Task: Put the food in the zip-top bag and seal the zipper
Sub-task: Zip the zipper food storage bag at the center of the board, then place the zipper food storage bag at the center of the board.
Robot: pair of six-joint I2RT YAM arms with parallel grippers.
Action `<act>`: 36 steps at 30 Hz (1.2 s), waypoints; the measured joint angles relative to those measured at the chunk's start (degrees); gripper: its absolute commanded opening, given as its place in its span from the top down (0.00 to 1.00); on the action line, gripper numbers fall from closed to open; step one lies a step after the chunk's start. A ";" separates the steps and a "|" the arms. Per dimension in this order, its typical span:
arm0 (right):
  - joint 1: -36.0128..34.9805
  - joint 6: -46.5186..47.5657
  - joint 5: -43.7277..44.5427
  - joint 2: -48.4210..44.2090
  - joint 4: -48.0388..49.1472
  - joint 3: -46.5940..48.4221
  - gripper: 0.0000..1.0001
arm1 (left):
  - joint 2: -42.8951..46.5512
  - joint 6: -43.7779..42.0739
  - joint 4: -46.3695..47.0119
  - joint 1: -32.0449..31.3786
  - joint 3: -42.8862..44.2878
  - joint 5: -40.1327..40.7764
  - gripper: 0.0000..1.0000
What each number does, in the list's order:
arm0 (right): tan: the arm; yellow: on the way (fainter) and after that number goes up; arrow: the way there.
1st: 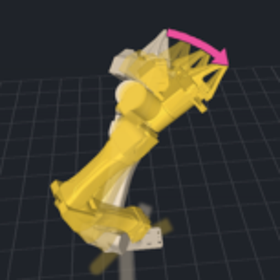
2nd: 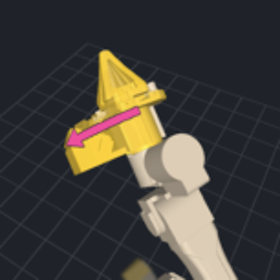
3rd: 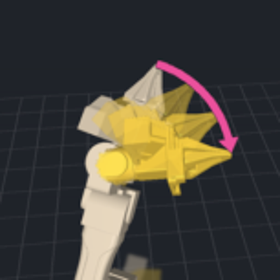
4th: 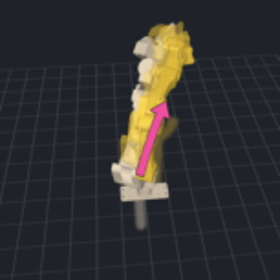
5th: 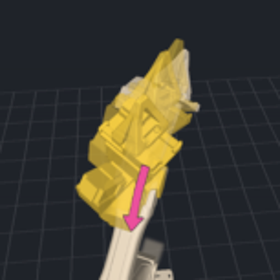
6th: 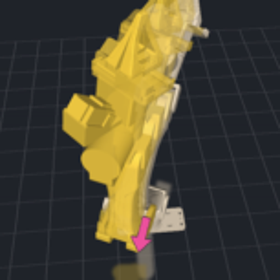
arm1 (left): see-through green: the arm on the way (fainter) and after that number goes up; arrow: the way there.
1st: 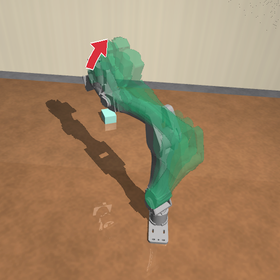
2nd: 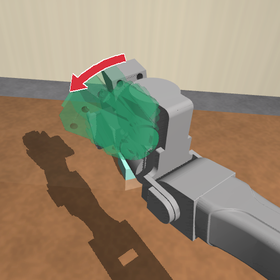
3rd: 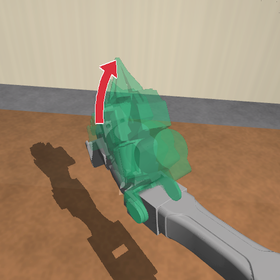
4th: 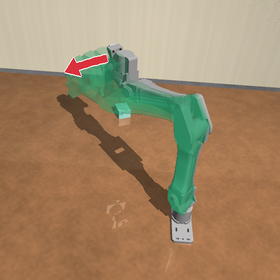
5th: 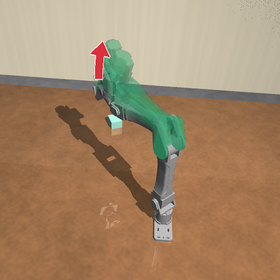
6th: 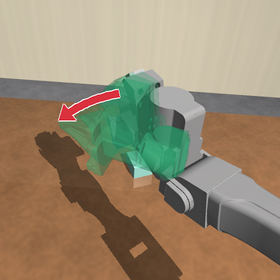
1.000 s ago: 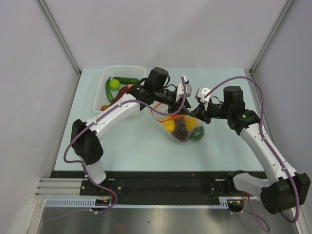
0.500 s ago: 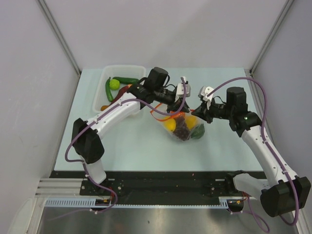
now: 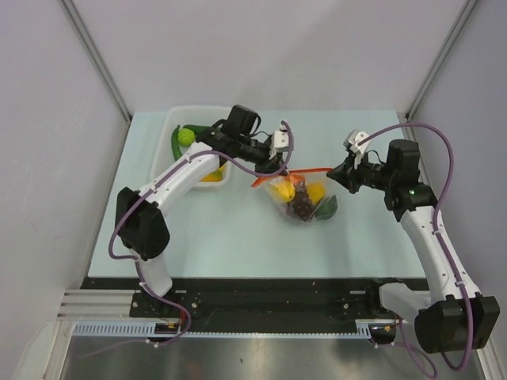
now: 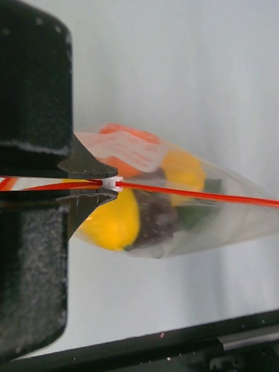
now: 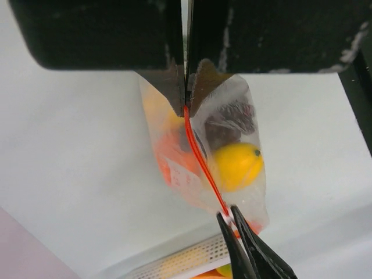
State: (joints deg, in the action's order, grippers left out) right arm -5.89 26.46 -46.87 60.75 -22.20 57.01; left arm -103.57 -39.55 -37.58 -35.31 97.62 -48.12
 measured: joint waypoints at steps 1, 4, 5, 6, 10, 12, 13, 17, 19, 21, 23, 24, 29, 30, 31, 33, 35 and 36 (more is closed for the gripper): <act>1.03 -0.20 -0.20 -0.13 0.28 0.02 1.00 | 0.00 -0.55 -0.76 1.25 0.00 0.24 1.00; 2.97 -0.37 -0.61 -0.33 0.31 0.00 1.00 | 0.00 -1.92 -2.32 4.15 0.00 1.33 1.00; 3.69 -0.37 -0.68 -0.37 0.39 0.00 1.00 | 0.00 -2.91 -3.26 5.51 0.00 1.75 1.00; 3.98 -0.39 -0.72 -0.37 0.50 0.02 1.00 | 0.00 -3.34 -3.78 6.32 0.00 2.08 1.00; 5.79 -0.39 -1.46 -0.37 0.68 0.00 1.00 | 0.00 -5.73 -5.75 9.16 0.04 3.30 1.00; 6.56 -0.42 -1.44 -0.35 0.70 0.00 1.00 | -0.15 -6.62 -6.82 10.40 0.35 4.07 1.00; 6.75 -0.46 -1.46 -0.35 0.79 0.00 1.00 | -0.31 -6.88 -6.99 10.88 0.59 4.39 1.00; 6.88 -1.09 -1.44 -0.11 1.60 0.00 1.00 | -0.96 -7.28 -8.09 12.72 2.16 4.98 1.00; 6.88 -1.49 -1.44 0.28 2.40 0.00 1.00 | -1.03 -7.48 -8.22 13.18 2.54 5.03 1.00; 6.88 -2.14 -1.44 1.03 3.48 0.02 1.00 | -1.03 -7.48 -8.24 13.31 2.62 5.05 1.00; 6.88 -3.10 -1.33 2.12 5.07 0.00 1.00 | -1.05 -7.26 -8.15 13.40 2.69 5.14 1.00; 6.91 -3.80 -1.03 2.75 6.16 0.00 1.00 | -1.07 -6.97 -8.04 13.49 2.84 5.27 1.00; 6.91 -9.38 1.92 8.87 18.08 0.04 1.00 | -4.42 -3.63 -6.16 14.27 9.92 7.15 1.00; 6.86 -10.54 2.60 10.51 20.46 0.15 1.00 | -5.40 -3.06 -6.05 14.45 12.09 7.50 1.00; 6.82 -11.45 2.97 11.85 21.97 0.35 1.00 | -6.67 -2.40 -5.60 14.73 14.69 7.78 1.00; 6.43 -12.48 3.72 14.80 25.27 1.14 1.00 | -8.50 -1.40 -4.90 15.23 18.86 8.31 1.00; 5.40 -12.52 4.24 16.50 27.47 1.66 1.00 | -8.96 -1.11 -4.35 15.61 20.48 8.74 1.00; 5.01 -12.28 4.50 16.87 28.06 1.86 1.00 | -8.92 -1.07 -4.28 15.78 20.59 8.94 1.00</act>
State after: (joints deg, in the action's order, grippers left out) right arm -0.89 14.17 -42.37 77.62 5.87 58.87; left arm -112.49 -40.62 -41.87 -19.53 118.21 -39.18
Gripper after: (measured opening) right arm 0.009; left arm 0.028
